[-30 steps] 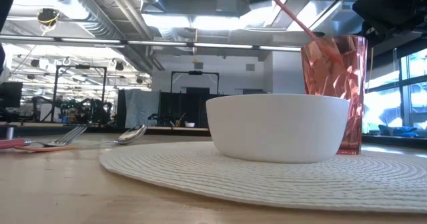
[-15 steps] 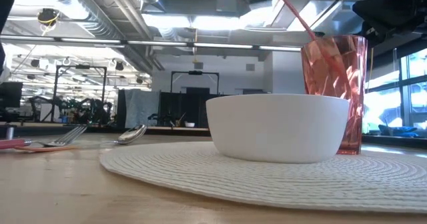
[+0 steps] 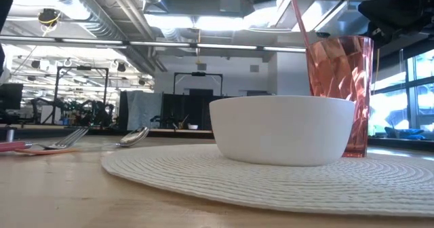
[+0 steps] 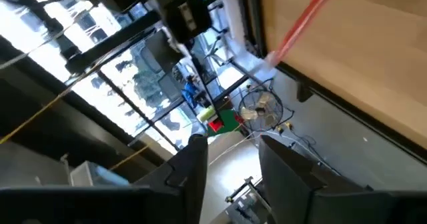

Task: Pick & Place Utensil
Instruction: Put the orange spoon into the white bowl

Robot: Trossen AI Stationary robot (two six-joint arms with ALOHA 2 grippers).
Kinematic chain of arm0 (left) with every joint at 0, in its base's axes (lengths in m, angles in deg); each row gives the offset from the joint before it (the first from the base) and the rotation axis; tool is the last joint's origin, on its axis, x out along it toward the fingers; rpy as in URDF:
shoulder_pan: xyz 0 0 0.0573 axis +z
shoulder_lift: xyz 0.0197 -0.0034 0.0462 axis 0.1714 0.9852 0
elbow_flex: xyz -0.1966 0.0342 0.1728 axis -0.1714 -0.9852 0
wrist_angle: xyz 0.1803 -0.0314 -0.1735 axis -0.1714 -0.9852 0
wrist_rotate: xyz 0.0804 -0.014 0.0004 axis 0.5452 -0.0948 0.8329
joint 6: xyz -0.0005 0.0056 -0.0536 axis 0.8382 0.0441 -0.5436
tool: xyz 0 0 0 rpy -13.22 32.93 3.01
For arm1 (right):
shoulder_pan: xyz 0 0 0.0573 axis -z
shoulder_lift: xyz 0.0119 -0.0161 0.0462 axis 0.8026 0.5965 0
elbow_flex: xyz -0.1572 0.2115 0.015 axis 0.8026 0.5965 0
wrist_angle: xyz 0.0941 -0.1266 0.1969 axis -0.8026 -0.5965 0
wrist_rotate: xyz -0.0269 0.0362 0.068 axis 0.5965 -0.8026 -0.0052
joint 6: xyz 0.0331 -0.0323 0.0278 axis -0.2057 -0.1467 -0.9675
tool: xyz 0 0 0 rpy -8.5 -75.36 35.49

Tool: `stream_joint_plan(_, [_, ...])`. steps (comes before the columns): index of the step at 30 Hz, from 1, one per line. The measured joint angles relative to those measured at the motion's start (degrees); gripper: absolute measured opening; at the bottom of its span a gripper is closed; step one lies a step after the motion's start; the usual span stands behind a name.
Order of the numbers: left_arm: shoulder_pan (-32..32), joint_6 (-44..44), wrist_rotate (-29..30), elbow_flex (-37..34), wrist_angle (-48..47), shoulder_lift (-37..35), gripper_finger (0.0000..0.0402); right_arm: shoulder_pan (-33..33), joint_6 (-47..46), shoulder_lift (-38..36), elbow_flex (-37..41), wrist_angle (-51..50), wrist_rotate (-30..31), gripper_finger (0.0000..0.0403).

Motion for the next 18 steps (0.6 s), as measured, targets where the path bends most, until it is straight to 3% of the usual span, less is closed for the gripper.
stream_joint_plan(4, [0.0, -6.1, 5.1, 0.0, 3.0, -0.2, 0.0138, 0.0, -0.1, 0.0, 0.0, 0.0, 0.0, 0.0026])
stream_joint_plan(8, [3.2, -27.5, 5.2, 0.0, -7.3, -5.2, 0.0133, 0.0, -0.3, 0.0, 0.0, 0.0, 0.0, 0.0026])
stream_joint_plan(11, [7.9, -51.3, -6.8, -0.4, -20.5, -11.9, 0.0115, 0.0, -0.3, 0.0, 0.0, 0.0, 0.0, 0.0026])
stream_joint_plan(14, [13.2, -73.6, -18.8, -5.2, -26.2, -17.9, 0.0083, 0.0, 0.0, 0.0, 0.0, 0.0, 0.0, 0.0026])
stream_joint_plan(18, [16.8, -84.6, -28.7, -16.2, -26.6, -24.2, 0.0028, 0.0, 0.8, 0.0, 0.0, 0.0, 0.0, 0.0026])
